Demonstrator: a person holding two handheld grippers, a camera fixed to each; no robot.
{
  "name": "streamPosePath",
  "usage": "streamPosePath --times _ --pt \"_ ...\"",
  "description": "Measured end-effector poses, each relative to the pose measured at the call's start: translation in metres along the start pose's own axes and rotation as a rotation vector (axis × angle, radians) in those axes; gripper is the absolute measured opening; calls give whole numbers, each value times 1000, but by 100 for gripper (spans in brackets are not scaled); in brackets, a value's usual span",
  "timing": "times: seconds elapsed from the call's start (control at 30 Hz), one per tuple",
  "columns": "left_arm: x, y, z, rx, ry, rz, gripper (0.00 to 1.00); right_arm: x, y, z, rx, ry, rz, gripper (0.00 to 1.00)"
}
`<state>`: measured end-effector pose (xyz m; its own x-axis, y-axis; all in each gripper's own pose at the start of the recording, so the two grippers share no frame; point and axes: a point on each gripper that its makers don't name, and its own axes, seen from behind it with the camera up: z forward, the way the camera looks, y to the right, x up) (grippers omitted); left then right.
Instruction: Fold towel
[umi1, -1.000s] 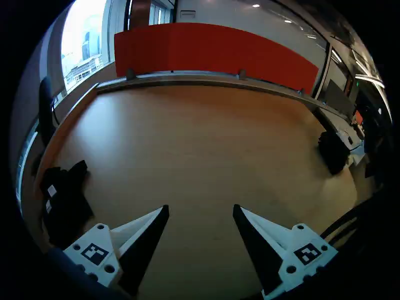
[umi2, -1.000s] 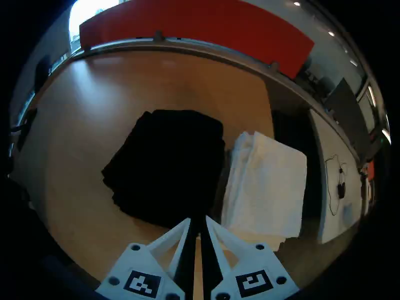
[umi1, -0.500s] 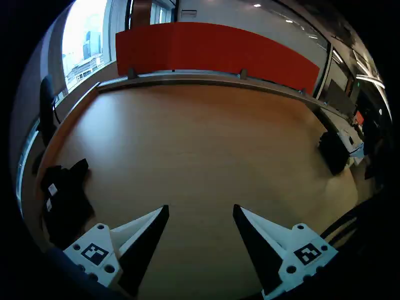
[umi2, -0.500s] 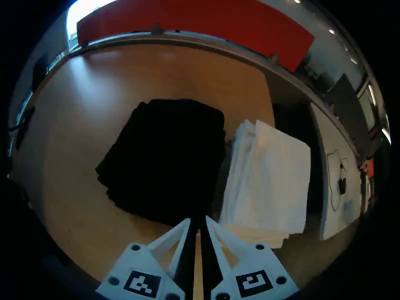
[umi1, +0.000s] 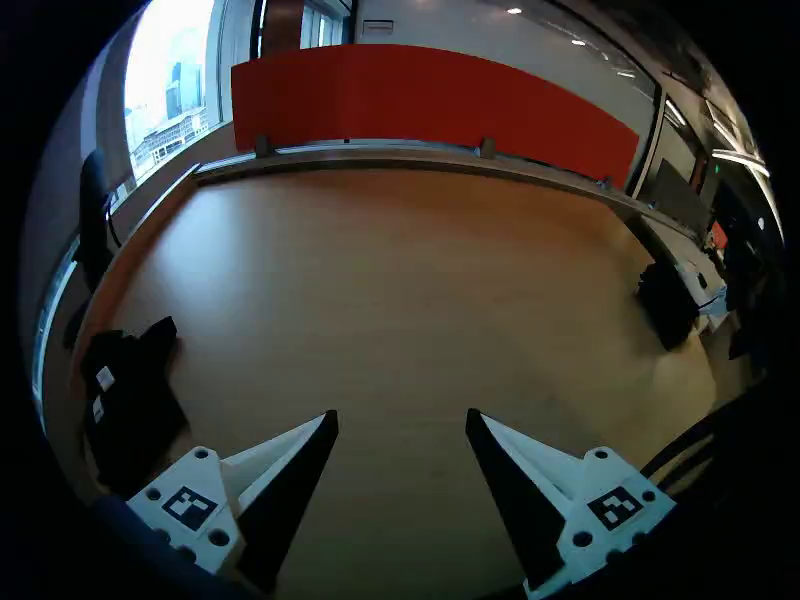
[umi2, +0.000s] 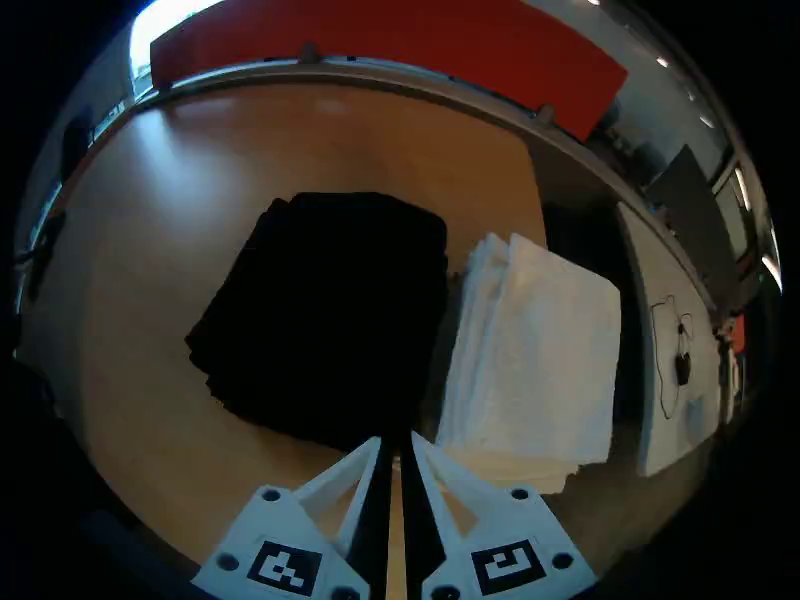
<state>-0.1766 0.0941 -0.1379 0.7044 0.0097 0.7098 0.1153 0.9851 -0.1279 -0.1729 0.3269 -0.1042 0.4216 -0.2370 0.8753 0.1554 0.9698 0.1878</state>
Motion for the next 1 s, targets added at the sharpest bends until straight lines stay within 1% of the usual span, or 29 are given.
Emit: streamPosePath --times 0.23,0.33,0.43,0.57,0.67,0.7,0.73,0.8,1.0 --pt "1 -1 -1 1 2 -1 95 1 -2 0 -3 4 -5 7" --pt "0 -1 -2 0 3 -2 95 2 -3 -1 -9 9 -12 12" --pt "1 -2 -2 -2 6 -2 95 2 -2 -4 -21 12 -22 29" --pt "1 -1 -1 -7 8 -1 95 1 -2 -8 -38 14 -32 60" --pt "2 0 -1 -14 10 1 95 2 -6 -11 -41 21 -35 78" --pt "2 0 0 -17 11 1 95 3 -8 -12 -40 24 -35 88" --pt "2 0 0 -19 12 2 95 3 -10 -13 -38 25 -35 95" --pt "3 0 0 -24 15 3 95 5 -13 -15 -36 29 -34 100" --pt "5 -3 -1 -31 24 3 95 12 -21 -22 -38 49 -21 100"
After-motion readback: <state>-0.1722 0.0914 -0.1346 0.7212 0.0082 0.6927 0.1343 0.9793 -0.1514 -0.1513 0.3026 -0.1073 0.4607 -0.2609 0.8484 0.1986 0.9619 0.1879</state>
